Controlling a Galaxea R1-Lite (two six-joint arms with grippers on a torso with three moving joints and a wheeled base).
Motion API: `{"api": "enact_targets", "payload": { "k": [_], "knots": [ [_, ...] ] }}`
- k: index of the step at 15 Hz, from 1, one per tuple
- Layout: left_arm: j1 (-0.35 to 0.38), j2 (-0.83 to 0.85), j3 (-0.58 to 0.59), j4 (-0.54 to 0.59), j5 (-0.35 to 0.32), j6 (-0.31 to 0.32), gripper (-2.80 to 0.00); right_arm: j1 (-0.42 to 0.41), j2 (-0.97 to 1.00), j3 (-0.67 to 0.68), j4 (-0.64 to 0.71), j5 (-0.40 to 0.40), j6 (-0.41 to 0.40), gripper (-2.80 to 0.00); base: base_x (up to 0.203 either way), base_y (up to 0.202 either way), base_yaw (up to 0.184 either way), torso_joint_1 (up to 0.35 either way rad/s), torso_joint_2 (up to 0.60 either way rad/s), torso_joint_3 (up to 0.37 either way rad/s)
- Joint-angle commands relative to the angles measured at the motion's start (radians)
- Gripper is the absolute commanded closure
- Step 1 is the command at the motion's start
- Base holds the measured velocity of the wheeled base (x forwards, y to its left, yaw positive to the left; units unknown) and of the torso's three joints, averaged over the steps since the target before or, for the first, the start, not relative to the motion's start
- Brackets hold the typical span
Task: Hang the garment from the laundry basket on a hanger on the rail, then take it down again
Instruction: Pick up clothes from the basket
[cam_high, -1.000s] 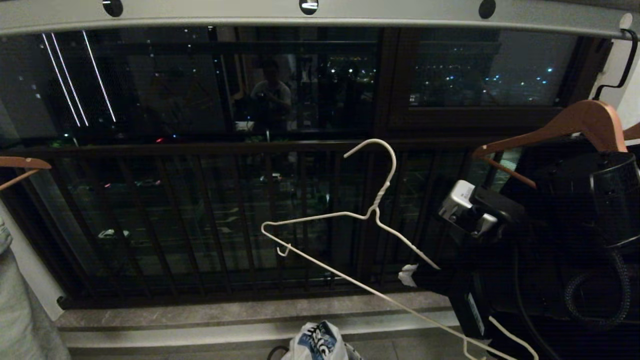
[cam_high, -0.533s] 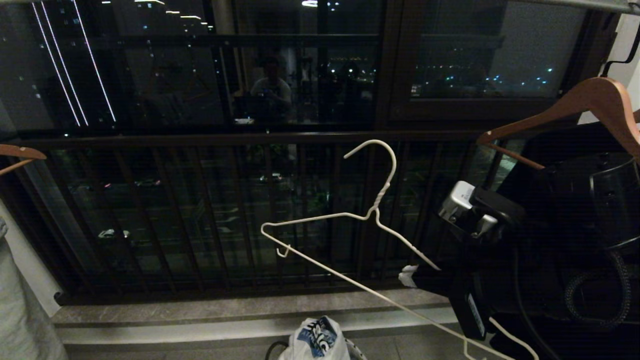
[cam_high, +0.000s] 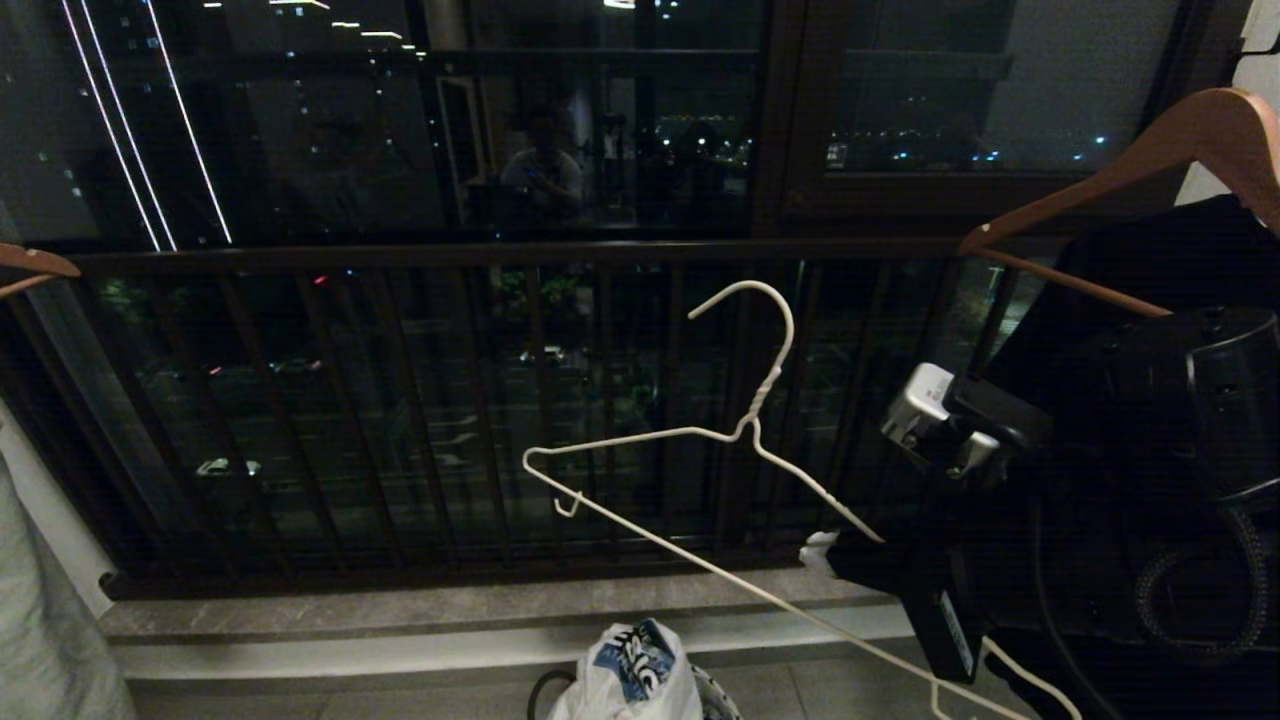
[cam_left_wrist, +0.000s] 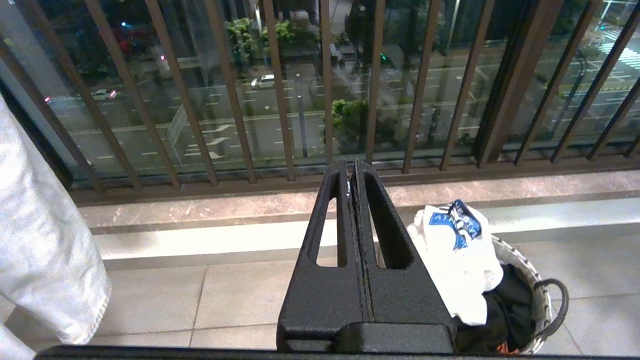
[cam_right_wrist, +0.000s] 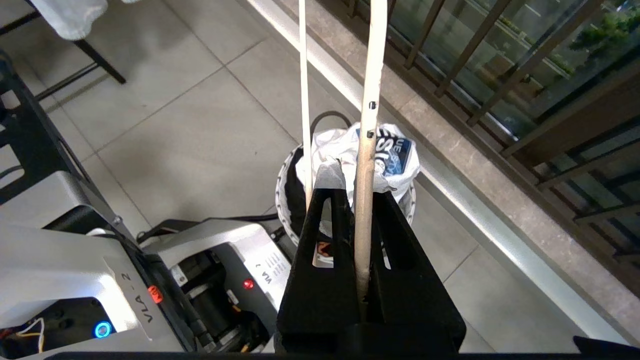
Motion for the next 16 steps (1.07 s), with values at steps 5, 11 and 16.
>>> {"api": "enact_targets", "payload": {
  "k": [5, 11, 16],
  "knots": [
    [0.0, 0.0, 0.0, 0.0, 0.0, 0.0, 0.0, -0.001, -0.002, 0.001, -0.002, 0.002, -0.001, 0.0, 0.0, 0.0, 0.0, -0.203, 0.45, 0.258],
    [0.0, 0.0, 0.0, 0.0, 0.0, 0.0, 0.0, 0.001, -0.002, 0.001, -0.002, 0.002, -0.001, 0.0, 0.0, 0.0, 0.0, -0.229, 0.55, 0.31],
    [0.0, 0.0, 0.0, 0.0, 0.0, 0.0, 0.0, -0.001, -0.002, 0.002, -0.013, 0.002, -0.001, 0.0, 0.0, 0.0, 0.0, -0.201, 0.51, 0.308]
  ]
}}
